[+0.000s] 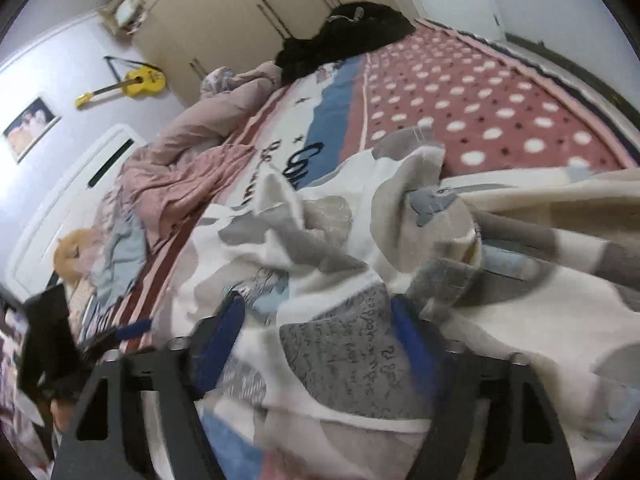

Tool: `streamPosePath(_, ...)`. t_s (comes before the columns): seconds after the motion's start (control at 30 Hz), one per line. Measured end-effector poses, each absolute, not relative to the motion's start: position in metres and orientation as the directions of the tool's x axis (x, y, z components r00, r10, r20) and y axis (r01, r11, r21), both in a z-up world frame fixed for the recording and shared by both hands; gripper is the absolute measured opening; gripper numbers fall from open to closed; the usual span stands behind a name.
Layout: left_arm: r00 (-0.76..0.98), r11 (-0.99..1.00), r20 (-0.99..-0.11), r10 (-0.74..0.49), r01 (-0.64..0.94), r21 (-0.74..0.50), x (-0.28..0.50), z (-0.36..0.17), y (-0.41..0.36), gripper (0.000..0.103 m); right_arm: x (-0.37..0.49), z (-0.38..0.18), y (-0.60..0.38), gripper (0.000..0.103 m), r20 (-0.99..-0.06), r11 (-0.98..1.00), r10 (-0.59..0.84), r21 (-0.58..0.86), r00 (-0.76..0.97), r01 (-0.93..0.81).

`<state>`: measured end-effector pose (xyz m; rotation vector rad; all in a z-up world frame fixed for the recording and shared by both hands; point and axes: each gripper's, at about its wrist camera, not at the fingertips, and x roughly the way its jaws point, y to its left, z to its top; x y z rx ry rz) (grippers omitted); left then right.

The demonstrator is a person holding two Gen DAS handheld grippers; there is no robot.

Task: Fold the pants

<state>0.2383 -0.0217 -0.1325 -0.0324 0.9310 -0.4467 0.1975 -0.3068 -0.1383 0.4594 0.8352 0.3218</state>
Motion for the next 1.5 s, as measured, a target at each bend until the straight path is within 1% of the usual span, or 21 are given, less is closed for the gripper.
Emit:
streamPosePath(0.03,0.514,0.909,-0.767,-0.385,0.357,-0.216,0.238,-0.133,-0.021,0.085,0.198,-0.138,-0.302,0.009,-0.646,0.869,0.423,0.487,0.636,-0.084)
streamPosePath(0.23,0.531,0.909,-0.749,-0.395,0.343,-0.236,0.237,-0.127,-0.009,0.085,0.158,-0.111,-0.283,0.005,-0.536,0.821,0.491,0.548,0.687,-0.159)
streamPosePath(0.4,0.538,0.906,-0.741,-0.402,0.349,-0.239,0.234,-0.123,-0.008,0.085,0.132,-0.106,-0.289,0.005,-0.55,0.885,0.347,0.459,0.76,-0.072)
streamPosePath(0.53,0.535,0.907,-0.744,-0.4,0.349,-0.236,0.234,-0.123,-0.009,0.085,0.144,-0.115,-0.307,0.017,-0.596,0.886,0.331,0.462,0.732,-0.024)
streamPosePath(0.67,0.538,0.909,-0.744,-0.397,0.341,-0.239,0.235,-0.122,-0.009,0.085,0.171,-0.111,-0.32,0.046,-0.622,0.907,0.323,0.419,0.713,-0.045)
streamPosePath(0.73,0.538,0.909,-0.743,-0.398,0.342,-0.239,0.236,-0.122,-0.009,0.085,0.191,-0.106,-0.326,0.052,-0.646,0.944,0.237,0.329,0.725,-0.016)
streamPosePath(0.8,0.539,0.91,-0.745,-0.394,0.342,-0.235,0.237,-0.122,-0.009,0.085,0.208,-0.11,-0.327,0.065,-0.698,0.96,0.21,0.278,0.684,-0.011)
streamPosePath(0.87,0.536,0.911,-0.747,-0.393,0.339,-0.235,0.238,-0.123,-0.01,0.085,0.221,-0.118,-0.326,0.067,-0.74,0.961,0.228,0.277,0.633,-0.022)
streamPosePath(0.9,0.535,0.911,-0.747,-0.393,0.338,-0.237,0.239,-0.124,-0.01,0.085,0.223,-0.122,-0.324,0.066,-0.732,0.942,0.294,0.33,0.614,-0.057)
streamPosePath(0.93,0.535,0.91,-0.747,-0.395,0.338,-0.239,0.24,-0.125,-0.009,0.085,0.221,-0.123,-0.321,0.058,-0.718,0.921,0.356,0.378,0.599,-0.095)
streamPosePath(0.97,0.534,0.91,-0.747,-0.395,0.337,-0.24,0.24,-0.125,-0.01,0.085,0.218,-0.123,-0.317,0.042,-0.708,0.907,0.392,0.402,0.587,-0.121)
streamPosePath(1.0,0.534,0.911,-0.748,-0.395,0.335,-0.242,0.241,-0.125,-0.01,0.085,0.213,-0.122,-0.31,0.033,-0.701,0.894,0.429,0.42,0.569,-0.157)
streamPosePath(1.03,0.532,0.911,-0.749,-0.395,0.334,-0.243,0.241,-0.125,-0.01,0.085,0.209,-0.12,-0.303,0.019,-0.703,0.895,0.433,0.408,0.563,-0.179)
streamPosePath(1.07,0.532,0.91,-0.748,-0.396,0.336,-0.243,0.241,-0.125,-0.01,0.085,0.201,-0.118,-0.293,0.014,-0.712,0.903,0.425,0.372,0.559,-0.213)
streamPosePath(1.13,0.534,0.909,-0.747,-0.396,0.342,-0.238,0.239,-0.124,-0.009,0.085,0.194,-0.115,-0.286,0.014,-0.739,0.923,0.383,0.316,0.554,-0.218)
streamPosePath(1.2,0.538,0.91,-0.745,-0.395,0.342,-0.235,0.238,-0.124,-0.008,0.085,0.189,-0.108,-0.288,0.016,-0.754,0.958,0.287,0.225,0.591,-0.178)
streamPosePath(1.23,0.539,0.91,-0.744,-0.395,0.339,-0.238,0.238,-0.123,-0.007,0.085,0.186,-0.103,-0.291,0.03,-0.745,0.972,0.236,0.177,0.623,-0.156)
streamPosePath(1.27,0.539,0.91,-0.743,-0.397,0.337,-0.242,0.239,-0.123,-0.006,0.085,0.184,-0.096,-0.294,0.055,-0.729,0.982,0.189,0.139,0.658,-0.127)
streamPosePath(1.3,0.539,0.91,-0.742,-0.399,0.336,-0.245,0.239,-0.123,-0.005,0.085,0.185,-0.089,-0.299,0.059,-0.704,0.985,0.174,0.134,0.688,-0.112)
streamPosePath(1.4,0.541,0.91,-0.74,-0.4,0.331,-0.25,0.24,-0.123,-0.003,0.085,0.204,-0.083,-0.296,0.057,-0.685,0.968,0.247,0.15,0.685,-0.2)
streamPosePath(1.5,0.544,0.91,-0.737,-0.401,0.333,-0.249,0.238,-0.121,-0.002,0.085,0.227,-0.091,-0.278,0.05,-0.705,0.962,0.218,0.037,0.674,-0.272)
